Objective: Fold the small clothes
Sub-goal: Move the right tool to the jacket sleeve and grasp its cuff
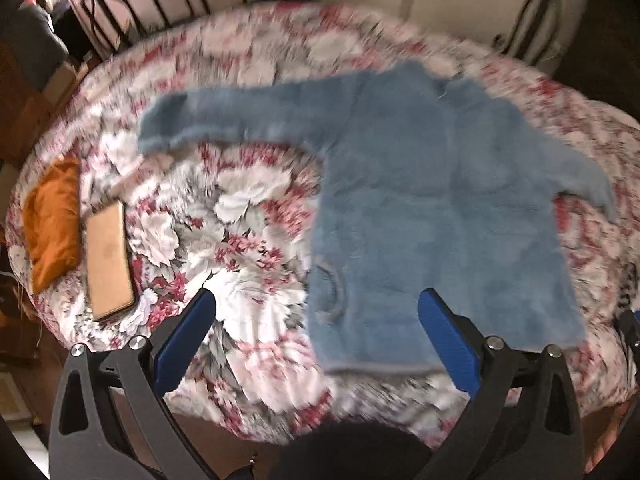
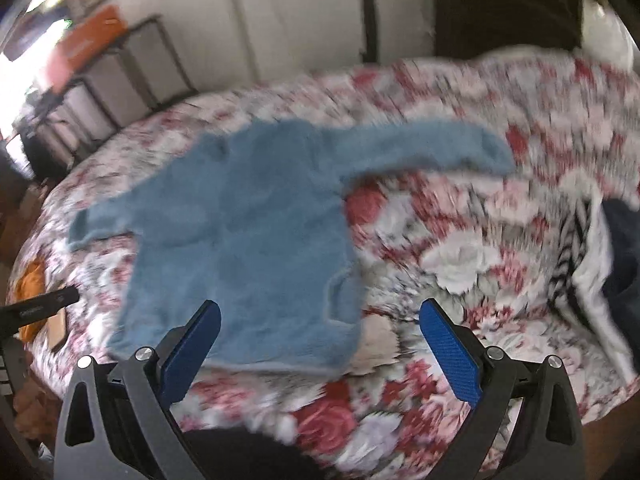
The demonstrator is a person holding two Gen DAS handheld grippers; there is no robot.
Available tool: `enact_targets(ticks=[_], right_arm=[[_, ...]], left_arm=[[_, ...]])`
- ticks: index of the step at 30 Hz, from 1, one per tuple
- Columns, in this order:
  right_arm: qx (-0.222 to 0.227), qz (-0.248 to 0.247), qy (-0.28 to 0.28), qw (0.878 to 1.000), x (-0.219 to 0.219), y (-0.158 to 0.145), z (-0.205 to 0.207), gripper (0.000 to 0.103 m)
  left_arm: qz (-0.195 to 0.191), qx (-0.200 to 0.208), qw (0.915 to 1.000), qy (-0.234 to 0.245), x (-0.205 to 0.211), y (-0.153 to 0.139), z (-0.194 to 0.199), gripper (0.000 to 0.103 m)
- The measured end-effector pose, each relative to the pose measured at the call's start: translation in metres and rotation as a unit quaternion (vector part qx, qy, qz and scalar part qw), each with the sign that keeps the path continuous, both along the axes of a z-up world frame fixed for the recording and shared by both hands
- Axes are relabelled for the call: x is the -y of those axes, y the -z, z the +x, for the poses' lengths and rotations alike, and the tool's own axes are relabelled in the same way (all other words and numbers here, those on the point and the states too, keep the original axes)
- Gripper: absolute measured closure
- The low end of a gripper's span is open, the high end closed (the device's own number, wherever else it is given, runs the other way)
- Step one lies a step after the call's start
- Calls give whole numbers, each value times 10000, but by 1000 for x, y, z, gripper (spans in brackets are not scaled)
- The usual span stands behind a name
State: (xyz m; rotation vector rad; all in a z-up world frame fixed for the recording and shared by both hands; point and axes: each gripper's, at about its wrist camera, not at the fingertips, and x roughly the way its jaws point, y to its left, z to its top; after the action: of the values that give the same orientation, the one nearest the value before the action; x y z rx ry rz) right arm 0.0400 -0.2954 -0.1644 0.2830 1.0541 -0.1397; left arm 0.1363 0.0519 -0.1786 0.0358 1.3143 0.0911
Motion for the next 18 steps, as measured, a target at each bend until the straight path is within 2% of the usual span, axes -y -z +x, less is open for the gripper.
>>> enact_targets(ticks=[3, 8, 11, 12, 13, 16, 18], right_arm=[[-339, 502, 264, 9978, 28, 35, 12, 4], [-660, 1071, 350, 9914, 39, 74, 20, 5], [-778, 1444, 209, 9862, 34, 93, 22, 26], [-809, 1566, 136, 9843, 29, 97, 22, 43], [-845, 1626, 63, 9830, 25, 100, 21, 65], [-844, 1435, -72, 9860, 17, 95, 14, 80], [-990, 1233, -142, 9873, 16, 97, 8, 80]], left_arm=[[-201, -627, 9978, -43, -15, 44, 21, 5], [-400, -1187, 9921, 101, -18, 89, 23, 5], [-1134, -1557, 9811, 158, -22, 108, 26, 5], [-1254, -1647, 9782, 171, -24, 113, 27, 5], [-1230, -1805, 9756, 202, -24, 122, 28, 5], [-757, -1971, 9758, 570, -18, 131, 23, 4], [-493, -1920, 9771, 776, -13, 127, 19, 4]])
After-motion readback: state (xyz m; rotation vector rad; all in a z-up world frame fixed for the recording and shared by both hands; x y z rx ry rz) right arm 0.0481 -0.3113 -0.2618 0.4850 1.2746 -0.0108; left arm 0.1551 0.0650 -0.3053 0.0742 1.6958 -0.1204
